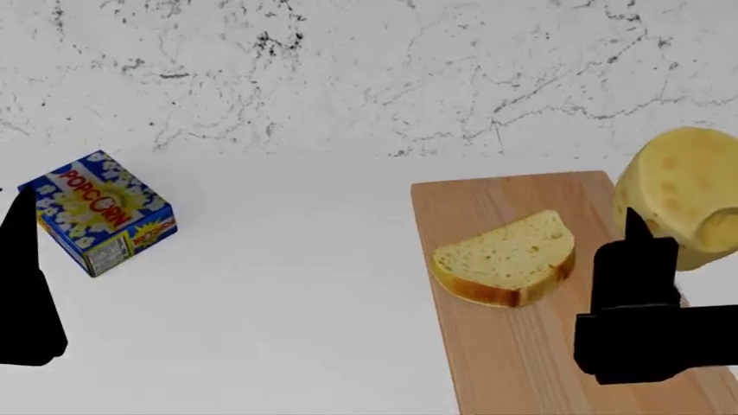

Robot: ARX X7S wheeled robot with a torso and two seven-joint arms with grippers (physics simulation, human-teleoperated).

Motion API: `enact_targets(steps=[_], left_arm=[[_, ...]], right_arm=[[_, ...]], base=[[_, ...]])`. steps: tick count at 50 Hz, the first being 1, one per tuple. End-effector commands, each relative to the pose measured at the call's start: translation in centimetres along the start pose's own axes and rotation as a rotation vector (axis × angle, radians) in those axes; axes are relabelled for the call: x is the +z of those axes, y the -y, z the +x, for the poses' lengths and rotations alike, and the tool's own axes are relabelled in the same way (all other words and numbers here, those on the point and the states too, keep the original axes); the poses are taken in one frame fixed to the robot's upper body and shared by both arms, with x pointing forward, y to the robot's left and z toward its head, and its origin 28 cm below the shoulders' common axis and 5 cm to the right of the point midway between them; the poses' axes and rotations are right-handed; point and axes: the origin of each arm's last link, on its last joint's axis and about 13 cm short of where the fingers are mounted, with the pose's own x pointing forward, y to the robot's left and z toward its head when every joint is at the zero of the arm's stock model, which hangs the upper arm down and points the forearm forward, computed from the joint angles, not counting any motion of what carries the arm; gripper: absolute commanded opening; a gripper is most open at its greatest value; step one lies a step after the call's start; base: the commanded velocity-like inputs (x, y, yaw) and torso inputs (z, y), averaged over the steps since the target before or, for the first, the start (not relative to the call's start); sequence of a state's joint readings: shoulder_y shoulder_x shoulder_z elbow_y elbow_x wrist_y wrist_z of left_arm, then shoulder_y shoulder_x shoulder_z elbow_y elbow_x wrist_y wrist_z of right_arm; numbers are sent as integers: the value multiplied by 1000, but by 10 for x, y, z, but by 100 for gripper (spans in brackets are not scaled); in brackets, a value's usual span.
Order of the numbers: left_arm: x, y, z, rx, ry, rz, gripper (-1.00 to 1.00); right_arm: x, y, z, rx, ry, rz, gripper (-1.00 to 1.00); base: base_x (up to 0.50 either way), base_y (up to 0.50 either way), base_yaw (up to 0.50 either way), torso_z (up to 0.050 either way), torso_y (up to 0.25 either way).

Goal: Pick up the wedge of cheese and place it on the slice of bread to prepare a simple cheese on bread dish.

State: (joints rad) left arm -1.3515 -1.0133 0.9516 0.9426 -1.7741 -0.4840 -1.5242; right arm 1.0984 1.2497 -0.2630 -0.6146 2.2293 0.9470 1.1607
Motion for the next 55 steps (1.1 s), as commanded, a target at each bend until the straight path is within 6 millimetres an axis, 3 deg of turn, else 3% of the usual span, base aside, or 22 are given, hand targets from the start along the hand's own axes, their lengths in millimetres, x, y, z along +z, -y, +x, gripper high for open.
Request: enact_targets(steps=[1, 8, 17, 23, 41, 55], left_arm=[[0, 0, 0, 0, -1, 0, 100], [0, 0, 0, 0, -1, 0, 100], [1, 0, 0, -3, 0, -1, 100], [1, 0, 0, -5, -1, 0, 100], [1, 0, 0, 1, -2, -4, 100], [0, -1, 0, 4, 1, -4, 100]], right_arm=[[6, -2, 1, 27, 21, -7, -100], [25, -11, 15, 113, 14, -41, -100], [57, -27, 46, 165, 14, -78, -100], [66, -32, 63, 204, -29, -50, -100], [67, -43, 129, 201, -275, -138, -100], [77, -43, 150, 200, -475, -204, -100]], base=[[0, 0, 0, 0, 0], [0, 0, 0, 0, 0], [0, 0, 0, 0, 0], [0, 0, 0, 0, 0], [0, 0, 0, 0, 1], [0, 0, 0, 0, 0]])
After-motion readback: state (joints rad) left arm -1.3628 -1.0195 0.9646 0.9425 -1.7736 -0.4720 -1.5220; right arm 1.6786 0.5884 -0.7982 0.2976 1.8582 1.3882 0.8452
